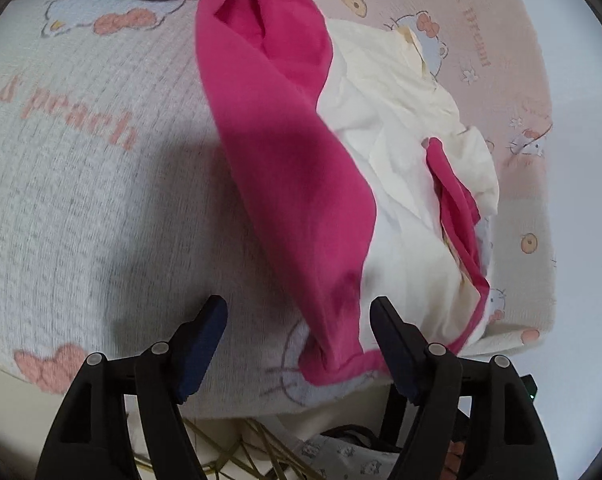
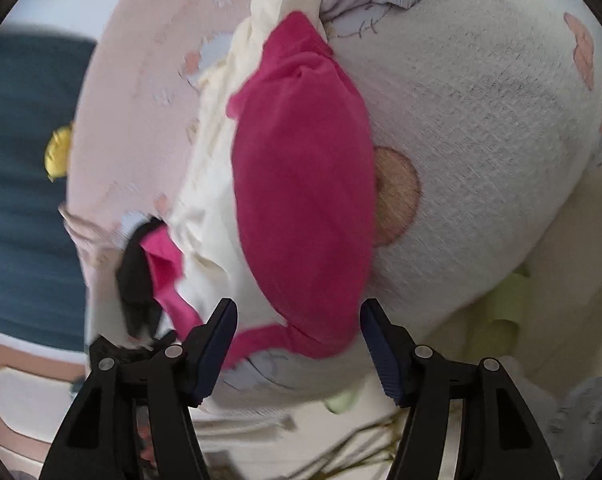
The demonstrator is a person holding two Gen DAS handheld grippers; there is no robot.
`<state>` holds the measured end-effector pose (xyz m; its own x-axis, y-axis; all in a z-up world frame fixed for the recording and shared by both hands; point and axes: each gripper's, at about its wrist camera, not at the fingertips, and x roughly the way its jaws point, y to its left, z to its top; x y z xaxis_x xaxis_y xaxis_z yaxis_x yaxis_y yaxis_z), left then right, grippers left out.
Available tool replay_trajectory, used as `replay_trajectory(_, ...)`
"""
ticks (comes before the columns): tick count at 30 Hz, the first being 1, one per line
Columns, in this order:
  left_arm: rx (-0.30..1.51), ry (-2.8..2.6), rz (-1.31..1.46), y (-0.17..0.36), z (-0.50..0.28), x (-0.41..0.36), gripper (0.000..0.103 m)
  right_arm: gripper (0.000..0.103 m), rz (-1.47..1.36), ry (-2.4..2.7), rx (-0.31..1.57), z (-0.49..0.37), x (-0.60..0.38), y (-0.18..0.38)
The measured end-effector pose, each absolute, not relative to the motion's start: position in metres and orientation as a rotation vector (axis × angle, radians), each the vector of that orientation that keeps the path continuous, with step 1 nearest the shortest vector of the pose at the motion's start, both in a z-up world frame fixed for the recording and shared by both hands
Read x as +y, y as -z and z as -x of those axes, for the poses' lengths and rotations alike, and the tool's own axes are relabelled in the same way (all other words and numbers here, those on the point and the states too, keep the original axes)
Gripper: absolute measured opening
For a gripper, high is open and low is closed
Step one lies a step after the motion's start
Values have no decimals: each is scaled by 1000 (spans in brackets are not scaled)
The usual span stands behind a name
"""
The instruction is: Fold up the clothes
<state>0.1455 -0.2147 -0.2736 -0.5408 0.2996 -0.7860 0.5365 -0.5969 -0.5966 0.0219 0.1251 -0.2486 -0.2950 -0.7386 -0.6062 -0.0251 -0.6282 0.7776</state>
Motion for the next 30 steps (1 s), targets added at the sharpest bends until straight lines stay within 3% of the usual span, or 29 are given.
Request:
replay_trajectory(4, 1263, 2301, -1390, 273, -133, -216, 72, 63, -1491, 1989, -947, -13, 119, 254)
replay_trajectory(12, 1307, 2270, -1341, 273, -117, -228, 72, 63, -1507, 2028, -948, 3, 105, 252)
replay_trajectory(14, 1270, 2282, -1353, 272, -116, -226, 72, 53, -1548, 2045, -900, 5, 98, 252)
replay_trajectory(15, 1240, 2289, -1360, 272, -115, -224, 72, 42, -1562, 2071, -867, 5, 95, 251)
replay_trajectory(18, 1078, 2307, -1398, 268, -113, -213, 46, 27, -1588, 2129, -782, 5, 88, 246)
replay_trajectory(20, 982, 2328, -1424, 267, -111, -204, 17, 15, -1581, 2183, -657, 2, 78, 236)
replay_trajectory(21, 938, 2342, -1436, 266, -110, -199, 11, 11, -1575, 2215, -578, 1, 71, 230)
replay_trajectory(23, 807, 2388, -1451, 258, -108, -187, 5, 9, -1559, 2273, -418, -2, 58, 217)
replay_trajectory(27, 584, 2474, -1451, 238, -108, -166, 4, 8, -1511, 2367, -110, -8, 39, 193)
replay_trajectory(30, 628, 2484, -1469, 231, -115, -164, 4, 8, -1502, 2424, -40, -9, 54, 182)
